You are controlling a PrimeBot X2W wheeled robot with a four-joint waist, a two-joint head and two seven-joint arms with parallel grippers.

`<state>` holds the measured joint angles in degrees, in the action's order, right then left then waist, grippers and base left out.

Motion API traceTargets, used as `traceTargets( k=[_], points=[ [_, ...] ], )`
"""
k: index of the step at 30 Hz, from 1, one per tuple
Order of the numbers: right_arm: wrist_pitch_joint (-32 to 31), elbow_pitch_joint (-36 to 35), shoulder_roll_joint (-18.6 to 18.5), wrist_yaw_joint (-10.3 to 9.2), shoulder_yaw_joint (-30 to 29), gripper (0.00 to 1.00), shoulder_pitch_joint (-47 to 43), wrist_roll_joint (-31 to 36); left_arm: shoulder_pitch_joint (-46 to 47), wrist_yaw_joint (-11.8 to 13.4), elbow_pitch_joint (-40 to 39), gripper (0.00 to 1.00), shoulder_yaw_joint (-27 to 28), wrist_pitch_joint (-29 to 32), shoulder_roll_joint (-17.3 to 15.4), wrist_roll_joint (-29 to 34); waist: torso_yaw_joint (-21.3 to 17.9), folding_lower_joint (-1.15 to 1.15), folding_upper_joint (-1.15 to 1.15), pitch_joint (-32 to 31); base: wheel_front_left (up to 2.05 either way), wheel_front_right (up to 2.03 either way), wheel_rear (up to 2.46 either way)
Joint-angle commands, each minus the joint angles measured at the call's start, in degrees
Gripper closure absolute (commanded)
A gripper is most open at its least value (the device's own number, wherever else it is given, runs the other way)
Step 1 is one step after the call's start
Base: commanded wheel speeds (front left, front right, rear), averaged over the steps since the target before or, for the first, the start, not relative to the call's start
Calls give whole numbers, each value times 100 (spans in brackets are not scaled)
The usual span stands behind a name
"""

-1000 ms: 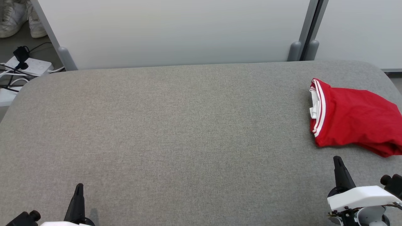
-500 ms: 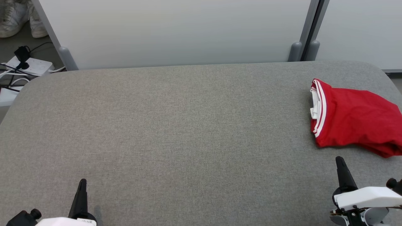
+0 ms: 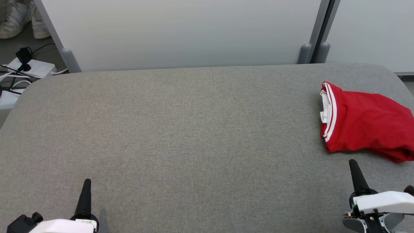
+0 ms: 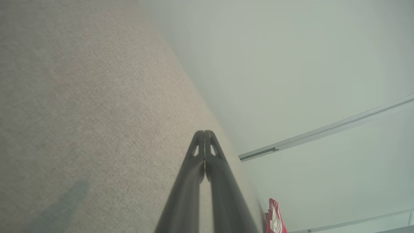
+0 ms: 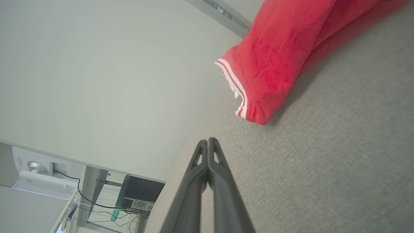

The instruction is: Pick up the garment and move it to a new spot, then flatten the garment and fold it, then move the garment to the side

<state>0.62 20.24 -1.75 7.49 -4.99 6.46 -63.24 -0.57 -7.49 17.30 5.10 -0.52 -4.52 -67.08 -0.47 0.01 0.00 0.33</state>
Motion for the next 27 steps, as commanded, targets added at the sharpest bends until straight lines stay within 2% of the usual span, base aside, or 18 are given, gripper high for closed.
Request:
traceTargets(
  k=[1, 27],
  points=[
    [-72, -224, -78, 0, 61, 100, 77, -230, 361, -1, -172, 100, 116, 49, -54, -180, 2, 0, 0, -1, 0, 0, 0],
    [-483, -481, -100, 0, -76, 100, 9, -1948, 564, 0, -272, 100, 134, 470, 87, -1681, 31, 0, 0, -10, 0, 0, 0]
  ],
)
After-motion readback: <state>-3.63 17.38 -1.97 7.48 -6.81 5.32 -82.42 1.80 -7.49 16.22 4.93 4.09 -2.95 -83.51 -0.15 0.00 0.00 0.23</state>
